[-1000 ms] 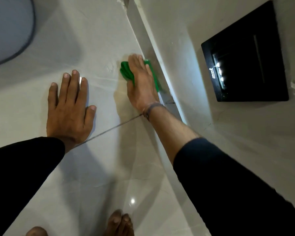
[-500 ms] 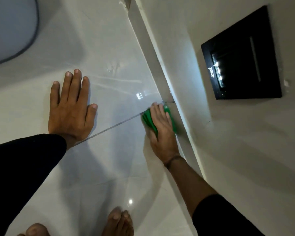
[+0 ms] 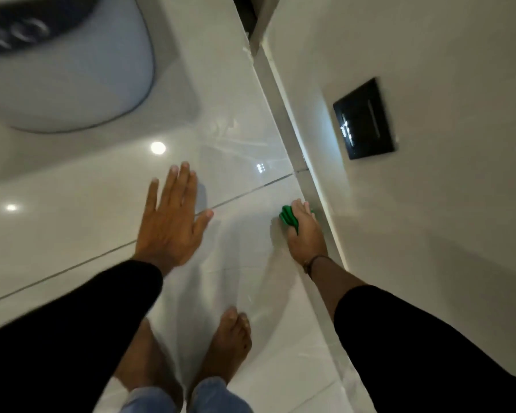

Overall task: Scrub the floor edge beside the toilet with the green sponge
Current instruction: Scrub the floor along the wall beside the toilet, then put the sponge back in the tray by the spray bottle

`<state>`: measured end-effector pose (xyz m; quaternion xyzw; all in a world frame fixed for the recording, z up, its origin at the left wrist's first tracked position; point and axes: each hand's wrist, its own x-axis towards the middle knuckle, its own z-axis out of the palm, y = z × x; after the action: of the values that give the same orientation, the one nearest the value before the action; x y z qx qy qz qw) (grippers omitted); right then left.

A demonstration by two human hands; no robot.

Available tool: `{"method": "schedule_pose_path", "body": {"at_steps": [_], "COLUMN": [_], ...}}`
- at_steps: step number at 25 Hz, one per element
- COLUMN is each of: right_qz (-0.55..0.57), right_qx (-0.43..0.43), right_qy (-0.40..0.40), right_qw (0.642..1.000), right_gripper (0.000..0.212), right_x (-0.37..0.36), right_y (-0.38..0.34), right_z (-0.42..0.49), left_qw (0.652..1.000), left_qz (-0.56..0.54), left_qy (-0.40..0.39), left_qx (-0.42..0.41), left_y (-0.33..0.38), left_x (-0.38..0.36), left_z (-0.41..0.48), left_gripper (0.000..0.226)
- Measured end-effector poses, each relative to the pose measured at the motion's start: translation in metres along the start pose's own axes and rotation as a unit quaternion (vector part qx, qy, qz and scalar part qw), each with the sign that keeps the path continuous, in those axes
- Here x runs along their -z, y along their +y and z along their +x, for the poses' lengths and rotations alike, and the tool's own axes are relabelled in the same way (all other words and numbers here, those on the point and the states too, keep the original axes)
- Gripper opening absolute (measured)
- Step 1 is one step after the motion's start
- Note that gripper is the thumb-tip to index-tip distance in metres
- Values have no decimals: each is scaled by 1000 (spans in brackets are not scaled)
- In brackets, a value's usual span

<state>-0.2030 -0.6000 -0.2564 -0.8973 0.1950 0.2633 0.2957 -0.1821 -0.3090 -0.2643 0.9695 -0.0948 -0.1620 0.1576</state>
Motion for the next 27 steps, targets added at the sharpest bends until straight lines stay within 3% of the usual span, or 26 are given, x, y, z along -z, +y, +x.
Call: {"method": "schedule_pose_path", "body": {"at_steps": [3, 7, 14, 19, 27], "right_qz": [-2, 1, -36, -71, -237], "right_qx": [-3, 91, 310, 353, 365], "right_qy": [-20, -48, -30, 7, 44], "right_qw": [1000, 995, 950, 933, 899], "right_gripper": [68, 73, 72, 70, 65], "right_x": [19, 40, 45, -7, -87], "right_y": [-64, -183, -427, -558, -600], "right_z": [-51, -125, -134, -59, 54], "left_qw": [997, 991, 979, 971, 979], "left_qz": [-28, -15, 47, 76, 76], "left_qy": [-45, -62, 17, 15, 8], "left_qx": [61, 122, 199, 227, 188], "left_y": [17, 14, -75, -176, -255], "left_x": [68, 185, 340, 366, 341], "left_z": [-65, -107, -73, -1, 59], "left_gripper": [87, 90, 85, 78, 79]}}
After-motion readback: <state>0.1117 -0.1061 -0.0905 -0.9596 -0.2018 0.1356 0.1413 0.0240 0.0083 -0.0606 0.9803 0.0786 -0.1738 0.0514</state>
